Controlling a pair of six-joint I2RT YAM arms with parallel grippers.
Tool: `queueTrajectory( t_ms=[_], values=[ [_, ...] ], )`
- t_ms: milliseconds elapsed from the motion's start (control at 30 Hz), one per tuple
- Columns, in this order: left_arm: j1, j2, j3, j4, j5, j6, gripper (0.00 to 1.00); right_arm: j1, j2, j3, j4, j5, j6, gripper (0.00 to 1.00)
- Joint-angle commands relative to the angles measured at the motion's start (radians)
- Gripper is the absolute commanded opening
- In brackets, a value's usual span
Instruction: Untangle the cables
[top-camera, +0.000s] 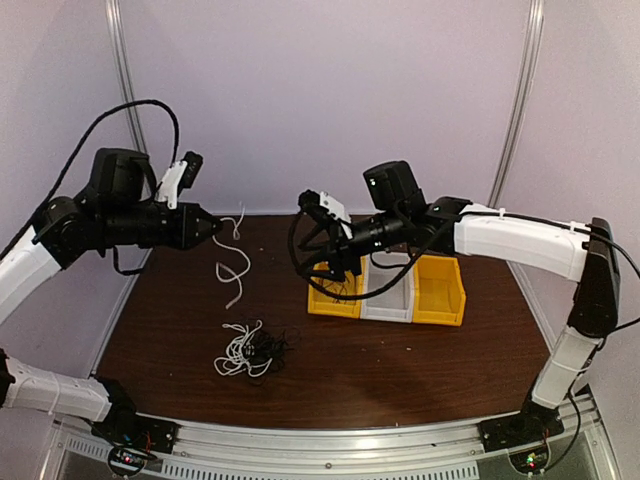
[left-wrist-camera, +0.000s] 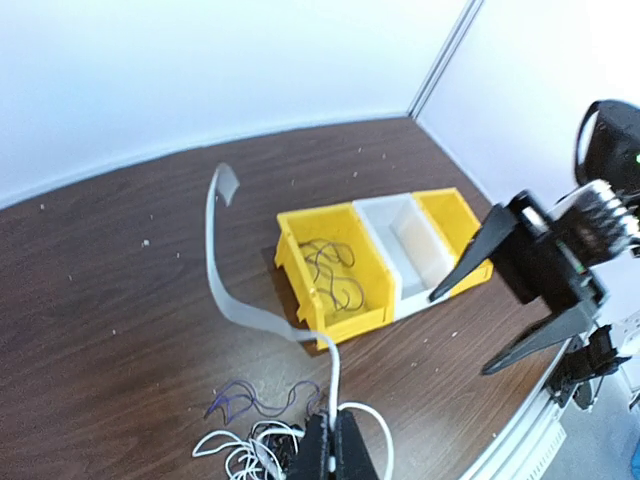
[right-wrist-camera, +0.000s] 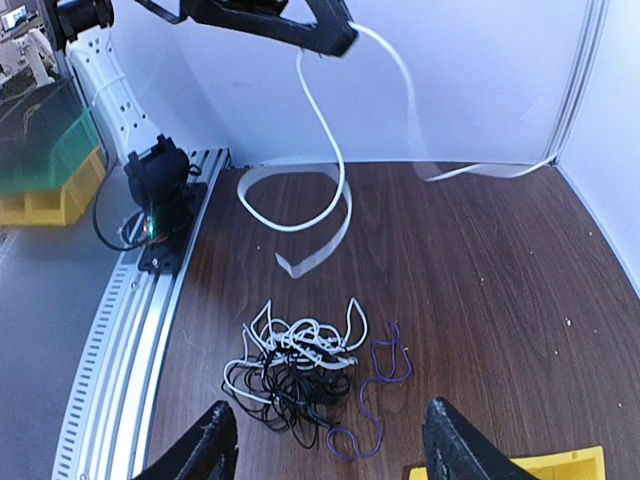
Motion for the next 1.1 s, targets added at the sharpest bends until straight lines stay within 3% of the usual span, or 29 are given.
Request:
queueTrajectory(
  t_ms=[0, 200, 333, 467, 767, 1067],
  values=[
    [-0.003, -0.018, 0.116, 0.000, 0.012, 0.058, 0.00, 0.020, 0.074, 0.083, 0.087, -0.024, 0.102, 0.65],
    [-0.003, 0.012, 0.250, -0.016, 0.024, 0.063, 0.00, 0.061, 0.130, 0.217, 0.068, -0.005, 0.074, 0.69],
    [-0.003, 0.025, 0.284, 0.000, 0.048, 0.057, 0.00, 0.067, 0.177, 0.285, 0.087, -0.037, 0.150, 0.71],
    [-0.003, 0.032, 0.250, 0.034, 0.076, 0.051, 0.00, 0.067, 0.152, 0.304, 0.051, -0.064, 0.167, 0.70],
    [-0.003, 0.037, 0.080, 0.133, 0.138, 0.067, 0.00, 0.046, -0.005, 0.304, -0.158, 0.175, -0.031, 0.62],
    [-0.017, 0.085, -0.024, 0.285, 0.335, 0.063, 0.00, 0.044, -0.054, 0.198, -0.142, 0.209, -0.062, 0.49]
  ],
)
